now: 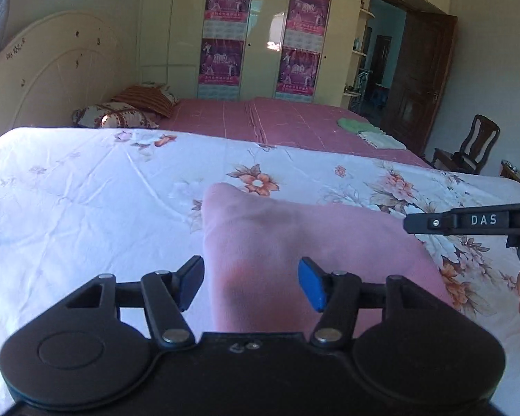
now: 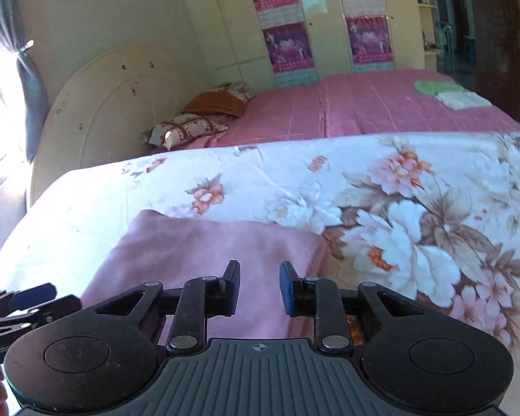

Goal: Fold small clothes

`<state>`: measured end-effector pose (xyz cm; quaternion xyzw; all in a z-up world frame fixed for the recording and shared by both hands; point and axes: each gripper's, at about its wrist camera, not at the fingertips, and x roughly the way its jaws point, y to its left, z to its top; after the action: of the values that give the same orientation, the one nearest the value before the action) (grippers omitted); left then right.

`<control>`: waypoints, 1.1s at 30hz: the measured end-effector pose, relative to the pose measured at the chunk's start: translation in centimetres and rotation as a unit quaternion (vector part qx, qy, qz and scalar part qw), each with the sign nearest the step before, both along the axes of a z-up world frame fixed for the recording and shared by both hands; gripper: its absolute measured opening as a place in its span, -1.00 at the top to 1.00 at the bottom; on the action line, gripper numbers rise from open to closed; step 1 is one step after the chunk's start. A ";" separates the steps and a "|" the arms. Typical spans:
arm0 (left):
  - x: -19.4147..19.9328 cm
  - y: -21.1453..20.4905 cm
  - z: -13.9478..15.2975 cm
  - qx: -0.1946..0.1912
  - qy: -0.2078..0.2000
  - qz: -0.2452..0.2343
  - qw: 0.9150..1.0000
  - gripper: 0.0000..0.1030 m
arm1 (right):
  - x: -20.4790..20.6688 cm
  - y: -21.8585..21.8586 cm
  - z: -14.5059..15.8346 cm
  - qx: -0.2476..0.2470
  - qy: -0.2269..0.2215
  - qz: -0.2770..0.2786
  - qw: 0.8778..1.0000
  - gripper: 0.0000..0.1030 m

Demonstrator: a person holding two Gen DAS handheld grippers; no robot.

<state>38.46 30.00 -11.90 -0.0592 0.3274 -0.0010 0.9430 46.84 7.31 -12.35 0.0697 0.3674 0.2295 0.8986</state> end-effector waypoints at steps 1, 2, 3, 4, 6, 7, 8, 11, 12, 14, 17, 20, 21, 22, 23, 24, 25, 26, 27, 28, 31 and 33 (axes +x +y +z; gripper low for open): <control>0.8 -0.2 -0.7 -0.005 0.009 0.000 1.000 -0.11 | 0.1 0.8 -0.2 -0.009 0.001 0.007 1.000 0.52; 1.5 -0.4 -1.6 -0.009 0.022 0.001 1.000 -0.10 | 0.6 1.7 -0.9 -0.022 0.008 0.014 1.000 0.52; 2.0 -0.5 -2.4 -0.004 0.032 0.005 0.999 -0.10 | 1.0 2.2 -1.8 -0.033 0.016 0.012 0.999 0.52; 2.4 -0.6 -3.2 0.003 0.040 0.010 0.999 -0.11 | 1.6 2.4 -2.7 -0.048 0.024 0.006 0.999 0.52; 2.8 -0.2 -4.4 -0.003 0.049 0.015 0.999 -0.25 | 3.0 2.2 -5.4 -0.079 0.048 -0.006 0.996 0.53; 2.7 0.2 -4.6 -0.011 0.052 0.019 0.998 -0.28 | 3.2 1.9 -6.0 -0.073 0.050 -0.006 0.996 0.55; 2.6 0.5 -4.5 -0.019 0.056 0.023 0.998 -0.30 | 3.3 1.6 -6.1 -0.069 0.049 -0.006 0.996 0.55; 1.0 0.6 -3.1 -0.020 0.053 0.023 0.998 -0.21 | 1.9 1.0 -4.2 -0.057 0.037 -0.007 0.998 0.55; 0.1 0.4 -2.6 -0.010 0.047 0.016 0.999 -0.21 | 0.9 0.6 -3.4 -0.049 0.030 -0.001 0.998 0.55; -1.9 -0.1 -1.7 0.002 0.040 0.001 0.999 -0.21 | -1.7 0.2 -1.8 -0.039 0.020 0.015 0.999 0.54; -4.7 -0.9 -1.4 0.007 0.042 -0.020 0.999 -0.21 | -5.5 -0.3 -0.9 -0.038 0.019 0.030 0.999 0.54; -6.6 -2.2 -2.1 0.032 0.043 -0.027 0.998 -0.26 | -8.6 -0.6 -1.3 -0.041 0.027 0.030 0.998 0.54; -6.9 -2.5 -2.5 0.039 0.046 -0.027 0.998 -0.26 | -9.4 -0.6 -1.6 -0.046 0.027 0.026 0.998 0.54; -7.0 -2.7 -2.8 0.045 0.052 -0.023 0.997 -0.26 | -9.9 -0.7 -2.0 -0.051 0.031 0.024 0.998 0.54; -6.9 -2.7 -3.2 0.048 0.056 -0.020 0.997 -0.26 | -10.3 -0.9 -2.8 -0.064 0.039 0.020 0.997 0.54; -6.7 -2.8 -3.5 0.052 0.062 -0.019 0.997 -0.30 | -10.4 -0.9 -3.6 -0.080 0.046 0.010 0.996 0.55; -6.5 -2.8 -3.7 0.051 0.068 -0.017 0.996 -0.31 | -10.4 -1.2 -4.6 -0.088 0.059 0.003 0.994 0.55; -6.3 -2.6 -3.7 0.045 0.072 -0.012 0.996 -0.32 | -10.3 -1.6 -5.5 -0.078 0.073 -0.001 0.994 0.55; -6.2 -2.6 -3.6 0.042 0.075 -0.008 0.996 -0.33 | -10.3 -1.7 -5.6 -0.072 0.071 -0.007 0.995 0.56; -6.1 -2.6 -3.4 0.043 0.078 -0.006 0.996 -0.33 | -10.4 -1.6 -5.5 -0.074 0.071 -0.014 0.995 0.55; -6.2 -2.7 -3.0 0.042 0.086 -0.008 0.995 -0.38 | -10.8 -1.5 -4.6 -0.059 0.079 -0.030 0.995 0.54; -6.3 -2.7 -2.7 0.043 0.087 -0.012 0.995 -0.55 | -11.7 -1.8 -3.9 -0.039 0.085 -0.036 0.995 0.54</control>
<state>32.12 27.28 -14.61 -0.0146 0.4082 0.0064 0.9127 35.16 5.47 -16.25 0.0669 0.4486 0.1755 0.8738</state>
